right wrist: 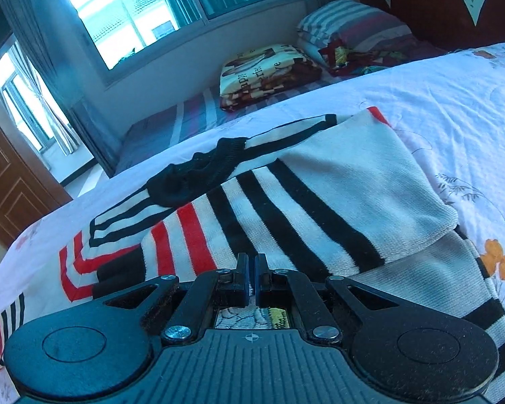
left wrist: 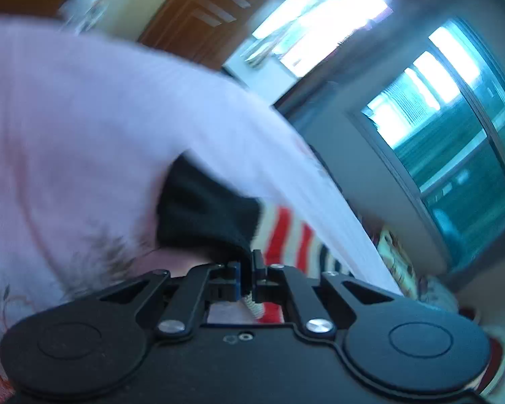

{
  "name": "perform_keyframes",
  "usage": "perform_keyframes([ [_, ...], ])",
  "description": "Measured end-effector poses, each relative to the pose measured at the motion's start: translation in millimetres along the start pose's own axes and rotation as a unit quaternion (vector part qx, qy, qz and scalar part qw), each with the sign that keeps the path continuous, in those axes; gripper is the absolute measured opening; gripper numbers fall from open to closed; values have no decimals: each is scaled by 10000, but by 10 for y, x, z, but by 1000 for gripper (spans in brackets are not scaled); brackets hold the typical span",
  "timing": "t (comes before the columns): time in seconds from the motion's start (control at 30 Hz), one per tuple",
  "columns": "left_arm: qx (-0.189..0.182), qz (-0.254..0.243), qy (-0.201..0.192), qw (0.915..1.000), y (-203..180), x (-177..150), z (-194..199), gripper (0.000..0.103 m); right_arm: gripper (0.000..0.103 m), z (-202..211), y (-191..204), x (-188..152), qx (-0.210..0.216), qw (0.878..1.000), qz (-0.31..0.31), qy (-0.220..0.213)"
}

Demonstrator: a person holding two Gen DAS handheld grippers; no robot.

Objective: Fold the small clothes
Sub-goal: 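Grasp the black cuff of the other sleeve with the left gripper, then carry the sleeve across the sweater front with the left gripper and release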

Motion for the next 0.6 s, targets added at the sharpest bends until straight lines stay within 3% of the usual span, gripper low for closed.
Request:
perform_keyframes([
  [0.13,-251,-896,-38,9957,-597,-127,59,4,1,49,-67,8,27,10000,-8,-51],
  [0.27,-581,-1791,60,9821,-1359,-381,-25,4,1,105,-146,37,93,9999,-53,-99],
  [0.47,-1020,-3266,665,9373,-2542,-1187,-334,4,1,264,-295,59,187,9996,103,-183],
  [0.6,-1138,-3758,952,9147,-2981,-1747,-497,4,1,316,-535,119,214,9995,-97,-202],
])
Point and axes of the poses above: each gripper's, at about its wrist camera, not at the fingertips, and z roughly against the way its jaws point, y to its left, x to its top, the point moved 2 cm from there along -z, roughly the way its jaws point, and after that the axes turned 7 degrees about y, right-handed, at the moved point
